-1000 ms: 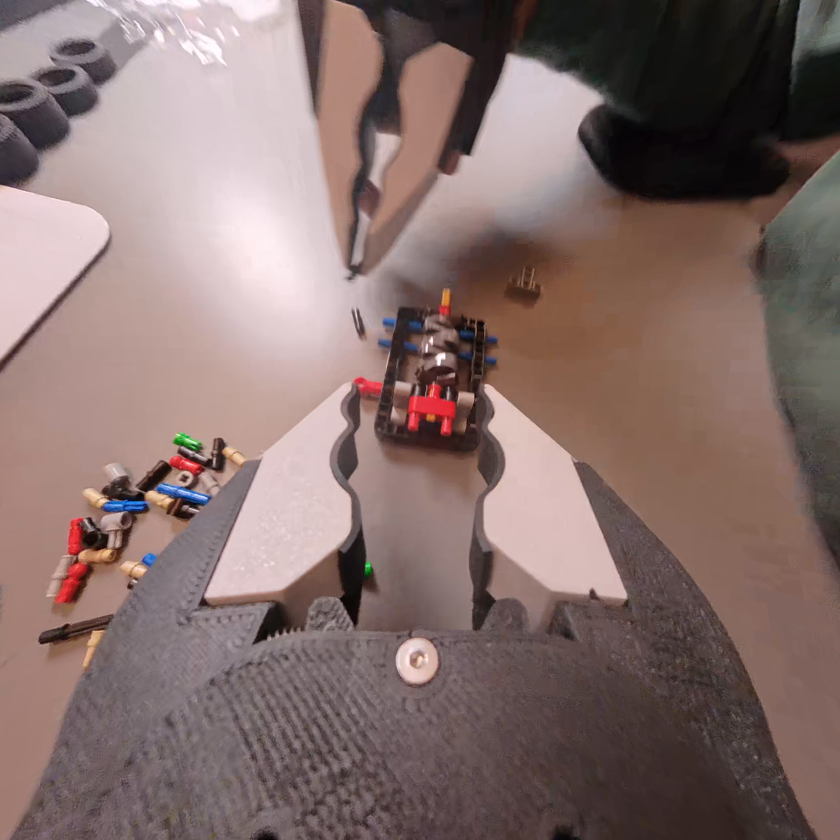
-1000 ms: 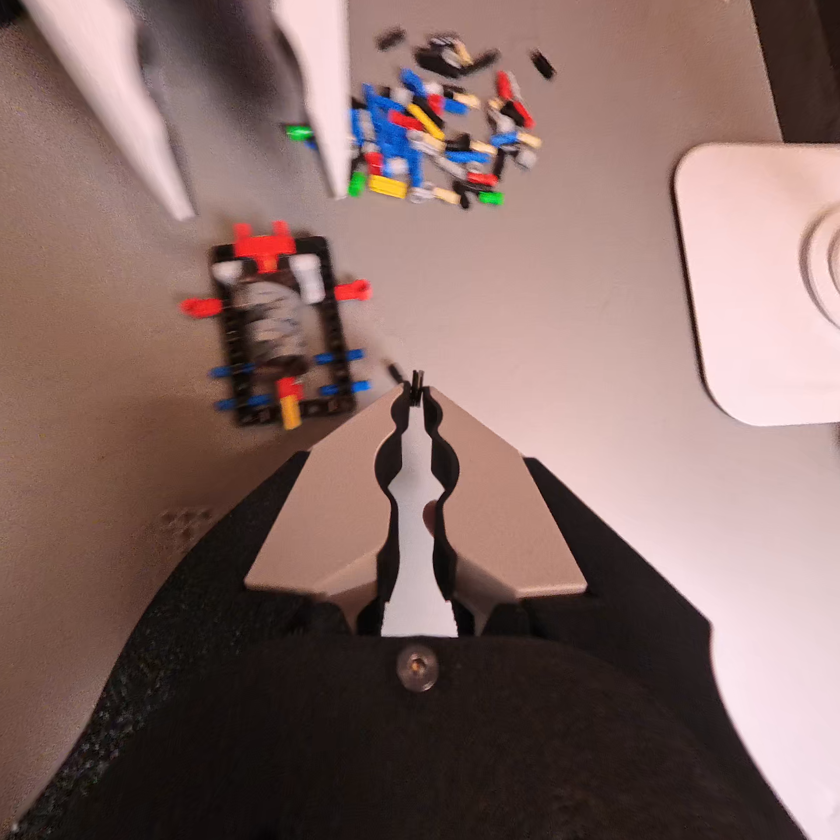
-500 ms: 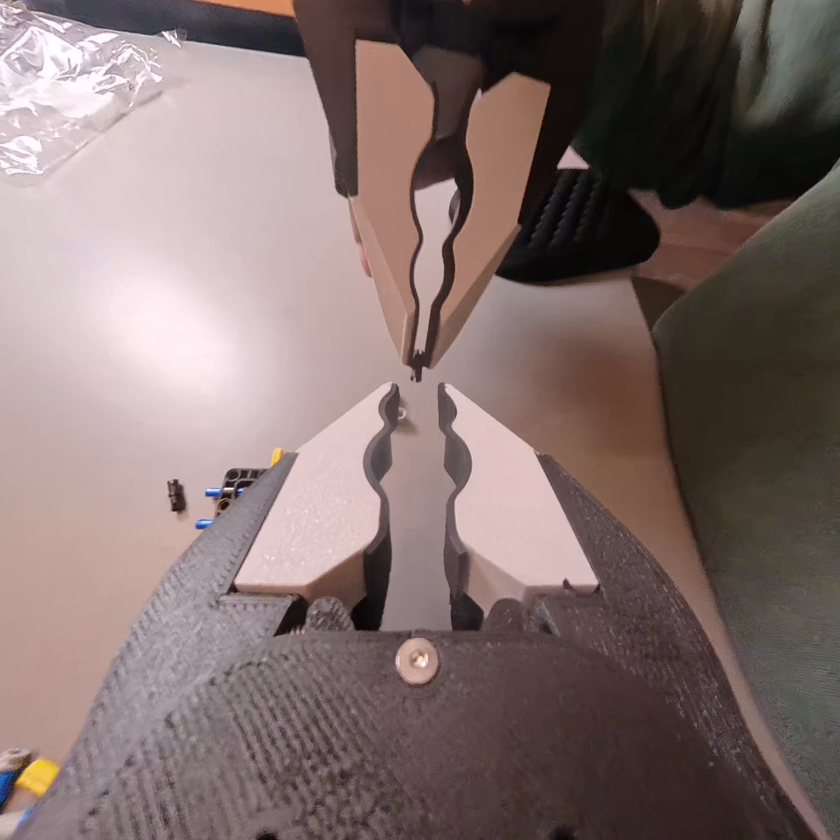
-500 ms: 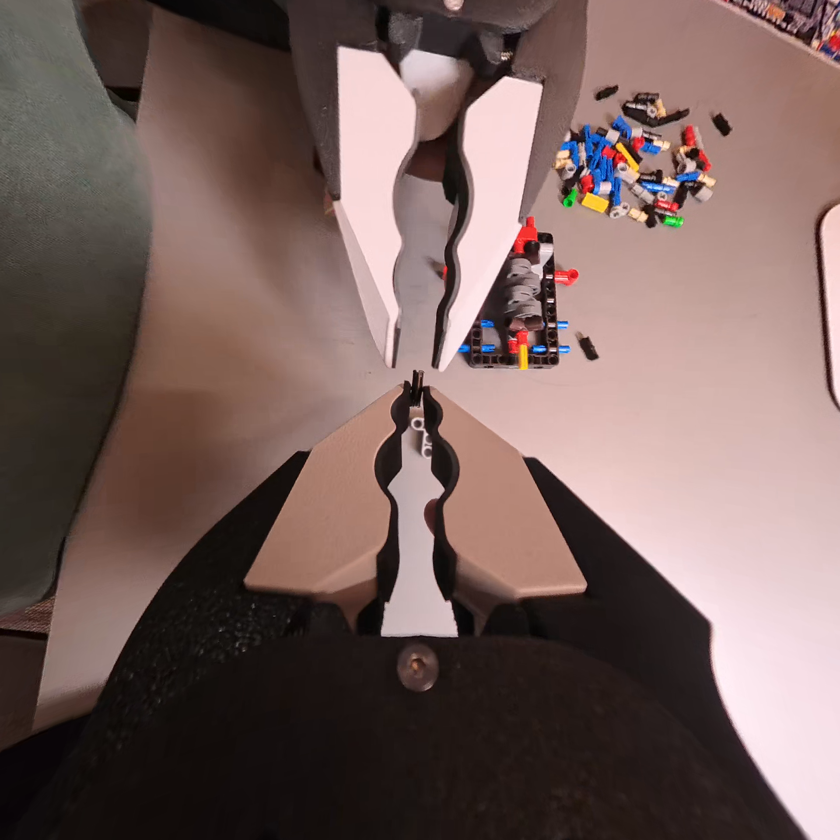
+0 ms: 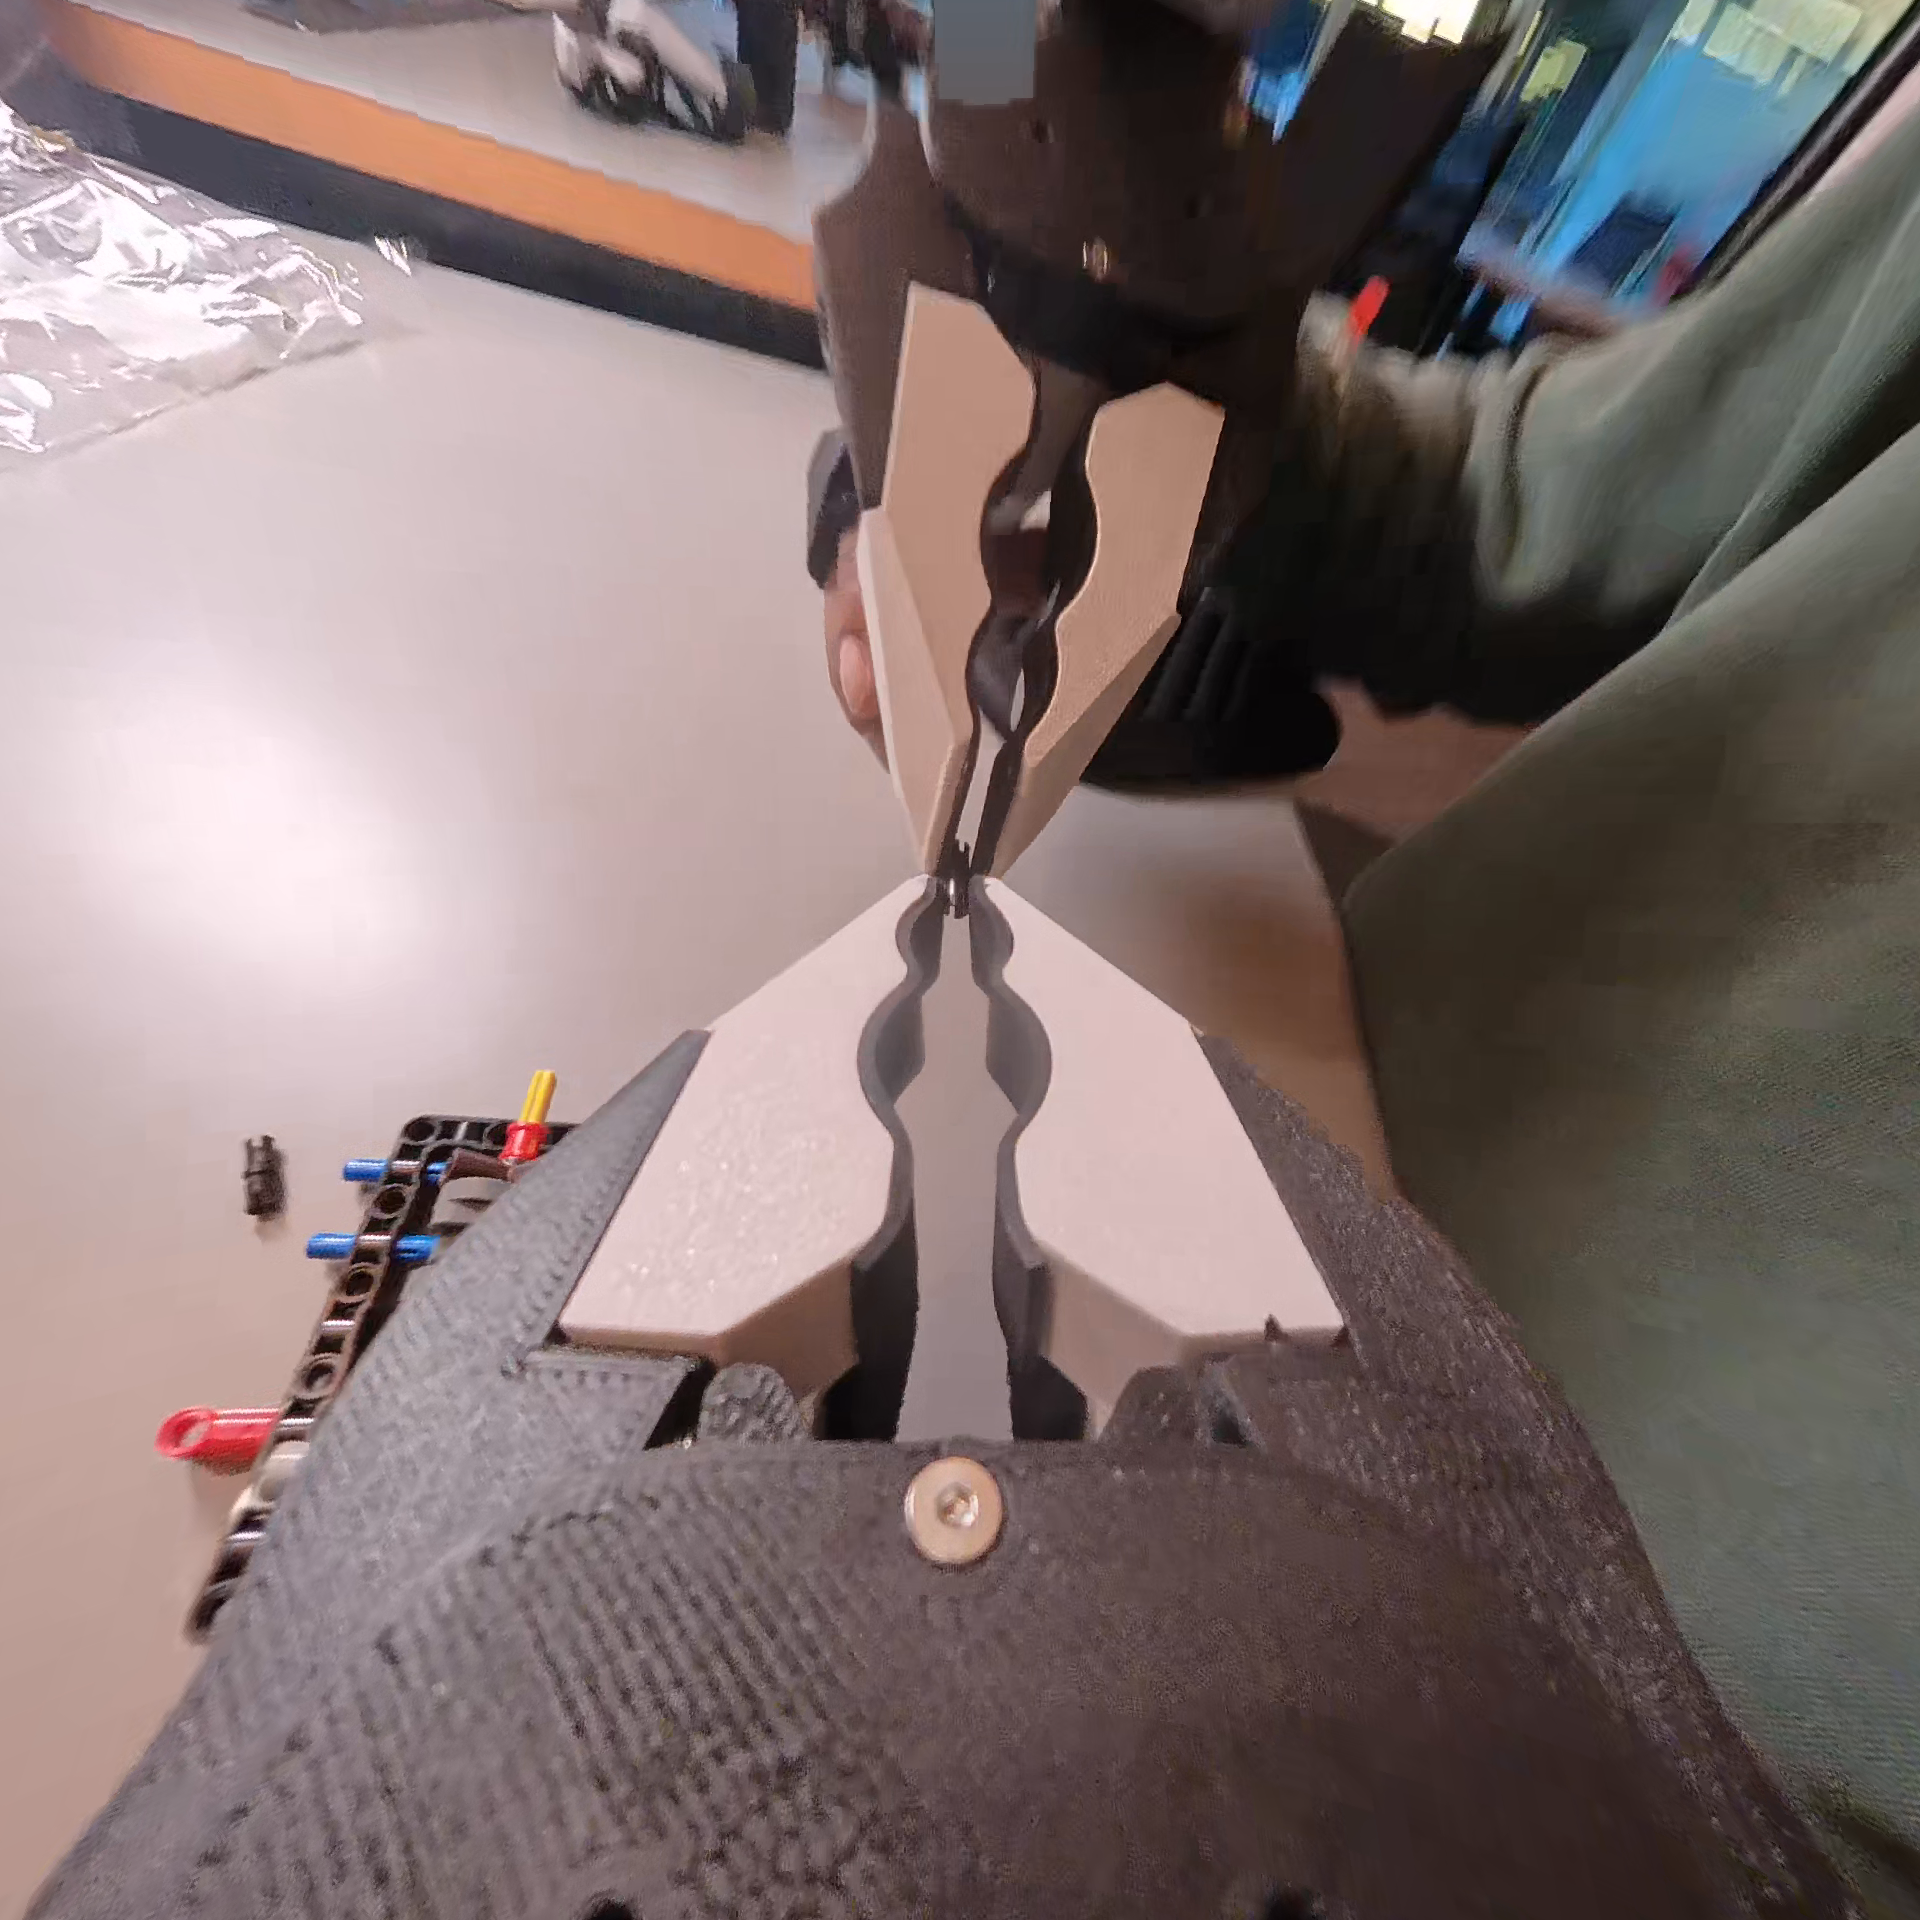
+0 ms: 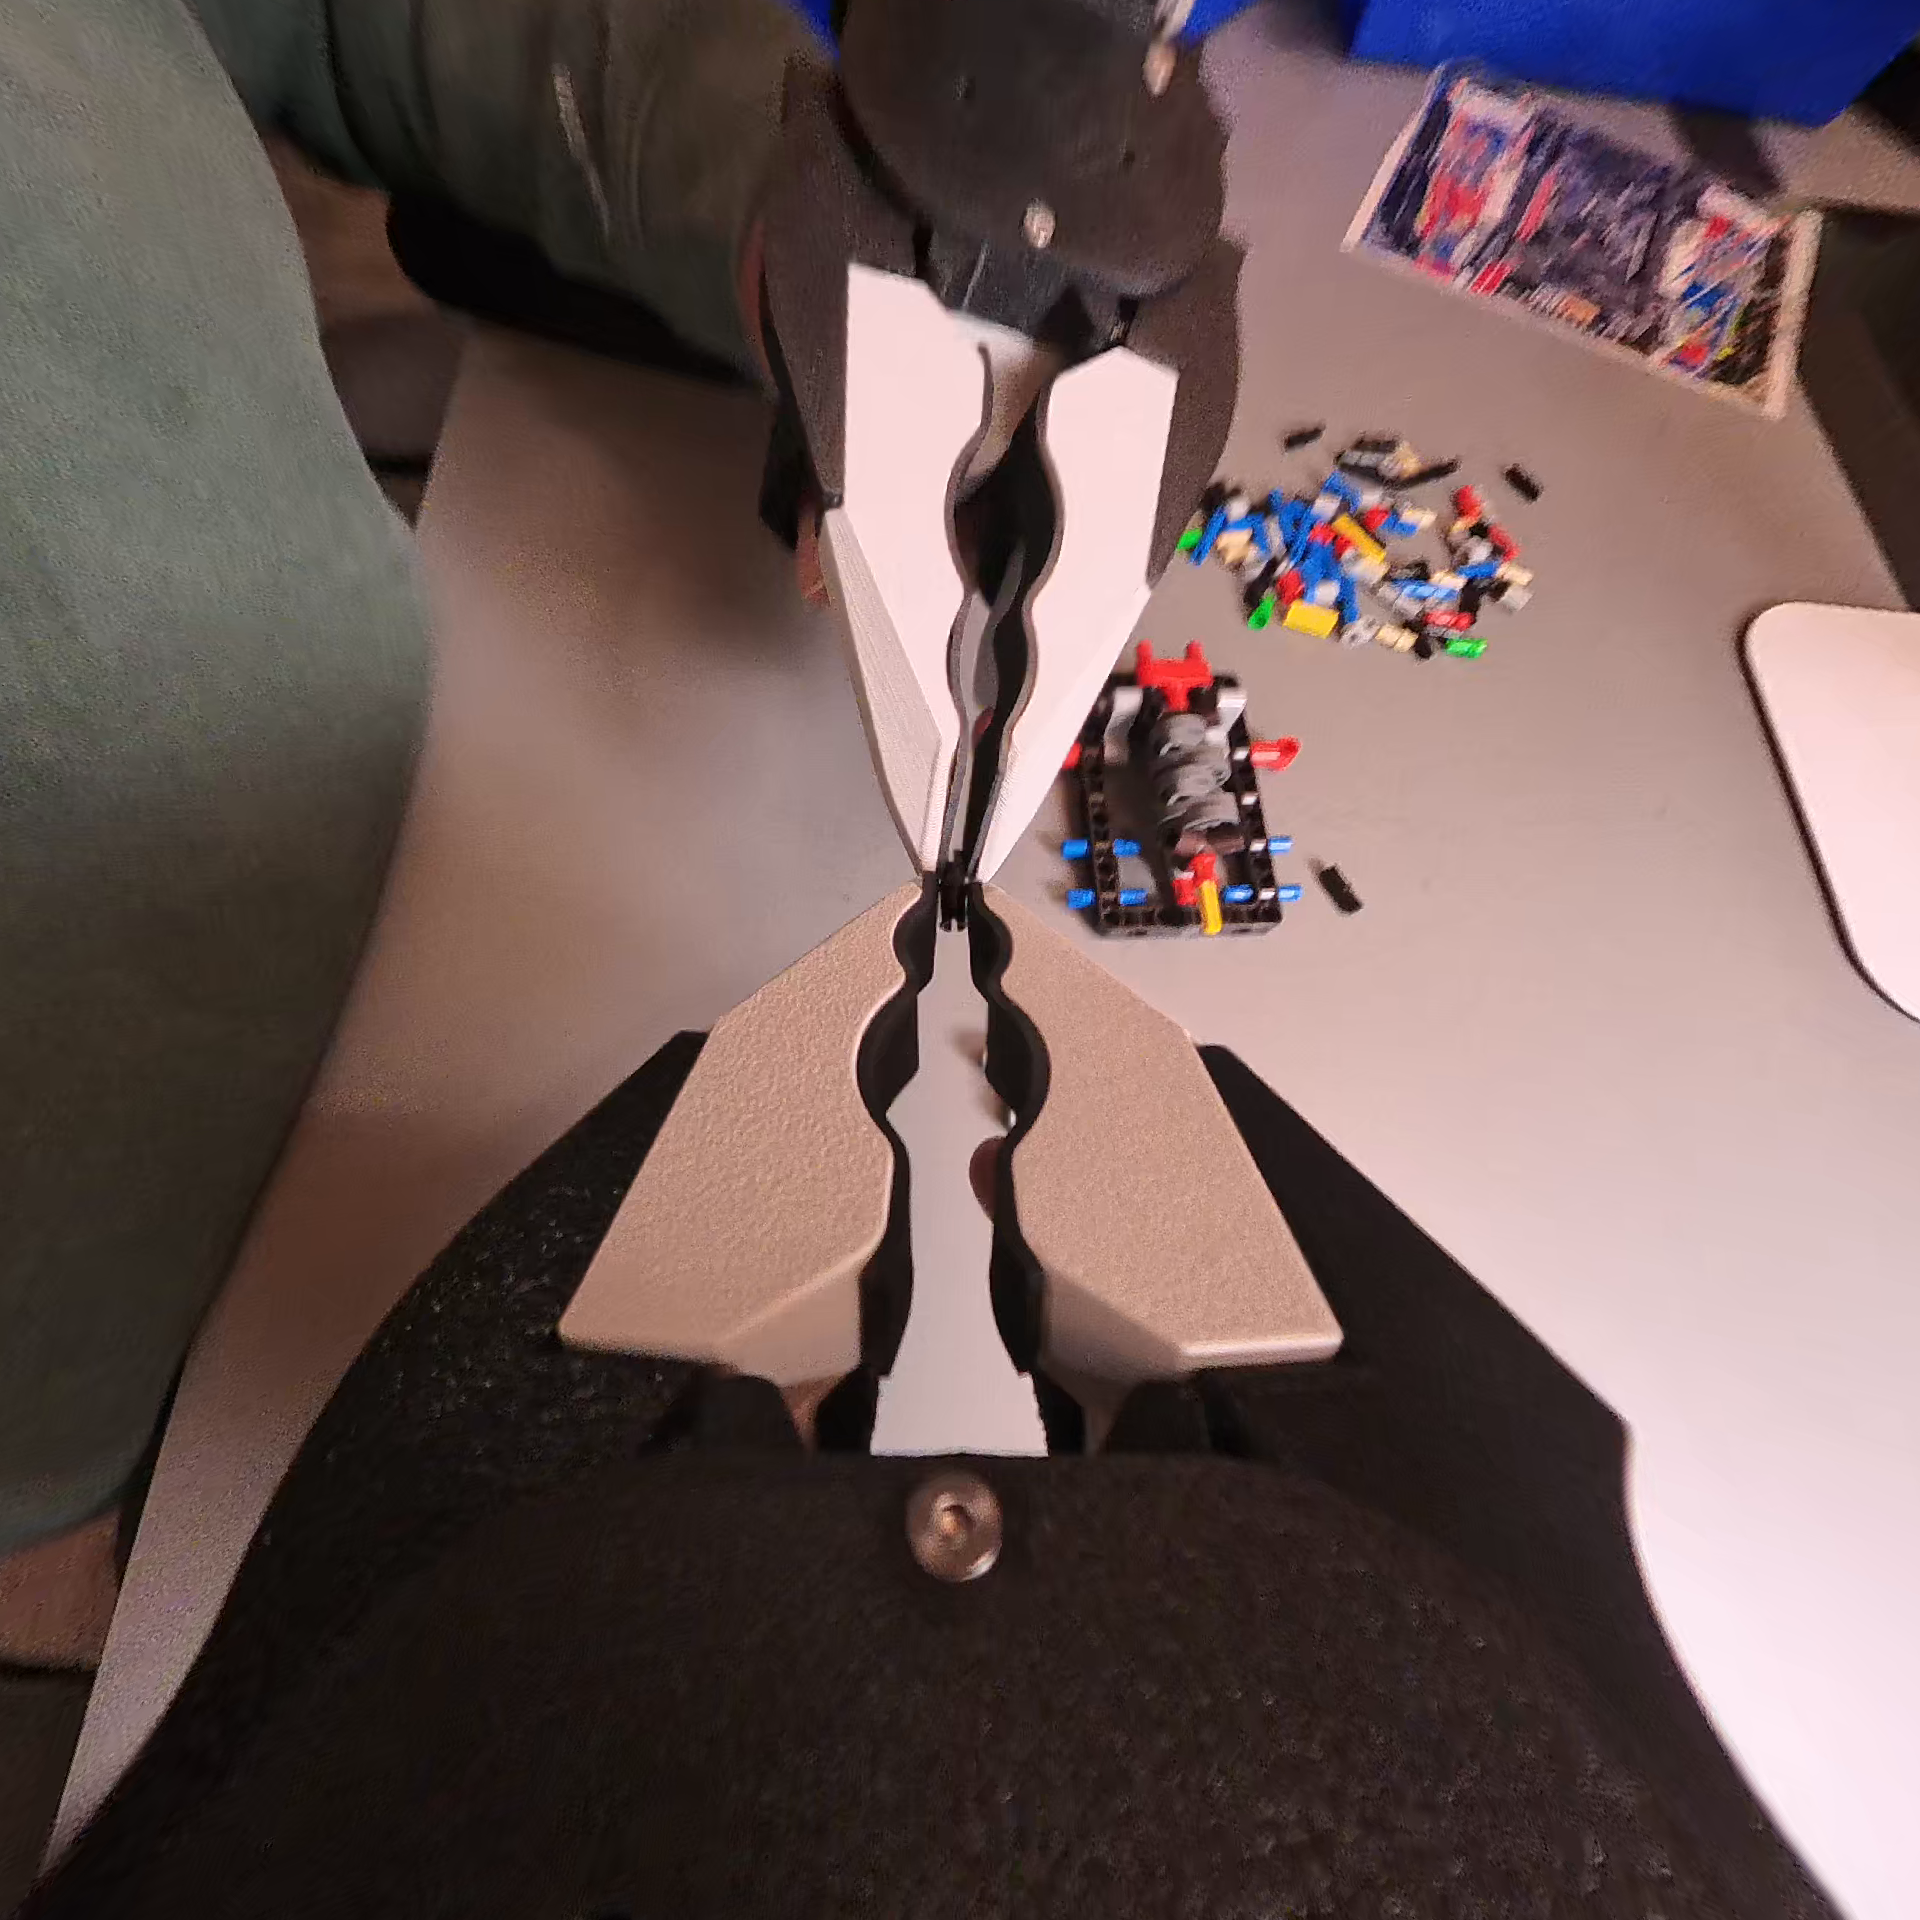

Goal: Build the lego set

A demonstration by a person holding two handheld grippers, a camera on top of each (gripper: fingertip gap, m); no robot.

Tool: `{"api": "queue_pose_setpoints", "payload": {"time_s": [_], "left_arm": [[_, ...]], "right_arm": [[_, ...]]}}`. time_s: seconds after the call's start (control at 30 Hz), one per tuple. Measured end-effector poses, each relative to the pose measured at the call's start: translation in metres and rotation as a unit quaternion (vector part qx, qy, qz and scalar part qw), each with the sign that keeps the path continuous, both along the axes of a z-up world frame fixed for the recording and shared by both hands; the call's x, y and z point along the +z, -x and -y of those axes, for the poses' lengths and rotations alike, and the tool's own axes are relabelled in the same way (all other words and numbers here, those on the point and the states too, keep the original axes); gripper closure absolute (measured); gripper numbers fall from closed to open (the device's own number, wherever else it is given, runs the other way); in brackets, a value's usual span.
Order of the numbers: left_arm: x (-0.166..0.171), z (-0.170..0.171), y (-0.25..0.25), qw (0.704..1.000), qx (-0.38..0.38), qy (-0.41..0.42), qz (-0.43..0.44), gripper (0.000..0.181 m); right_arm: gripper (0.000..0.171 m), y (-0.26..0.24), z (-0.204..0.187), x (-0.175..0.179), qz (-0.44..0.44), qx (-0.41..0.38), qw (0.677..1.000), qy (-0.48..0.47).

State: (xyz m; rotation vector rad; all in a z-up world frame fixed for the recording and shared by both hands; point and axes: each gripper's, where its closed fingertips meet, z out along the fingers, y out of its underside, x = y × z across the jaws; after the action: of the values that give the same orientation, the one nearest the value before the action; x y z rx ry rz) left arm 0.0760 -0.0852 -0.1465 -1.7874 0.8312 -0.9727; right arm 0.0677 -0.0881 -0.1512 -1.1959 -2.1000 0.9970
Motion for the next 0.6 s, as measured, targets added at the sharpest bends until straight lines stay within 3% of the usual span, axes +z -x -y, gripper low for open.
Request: {"api": "queue_pose_setpoints", "payload": {"time_s": [0.03, 0.13, 0.3, 0.47, 0.6], "left_arm": [[0.006, -0.001, 0.002, 0.999, 0.001, 0.012, 0.037, 0.178], [0.022, -0.002, 0.008, 0.99, -0.005, 0.045, 0.133, 0.179], [0.035, -0.003, 0.01, 0.975, -0.016, 0.066, 0.21, 0.179], [0.041, -0.005, 0.012, 0.966, -0.019, 0.072, 0.247, 0.179], [0.048, -0.006, 0.018, 0.955, -0.024, 0.08, 0.285, 0.179]], "right_arm": [[0.168, 0.002, -0.001, 0.006, -0.022, -0.008, 1.0, 0.021], [0.167, 0.009, -0.002, 0.026, -0.096, -0.026, 0.991, 0.085], [0.171, 0.013, -0.004, 0.045, -0.17, -0.035, 0.974, 0.149], [0.17, 0.011, -0.004, 0.05, -0.185, -0.026, 0.965, 0.182], [0.158, 0.011, -0.007, 0.048, -0.189, -0.03, 0.964, 0.183]]}}
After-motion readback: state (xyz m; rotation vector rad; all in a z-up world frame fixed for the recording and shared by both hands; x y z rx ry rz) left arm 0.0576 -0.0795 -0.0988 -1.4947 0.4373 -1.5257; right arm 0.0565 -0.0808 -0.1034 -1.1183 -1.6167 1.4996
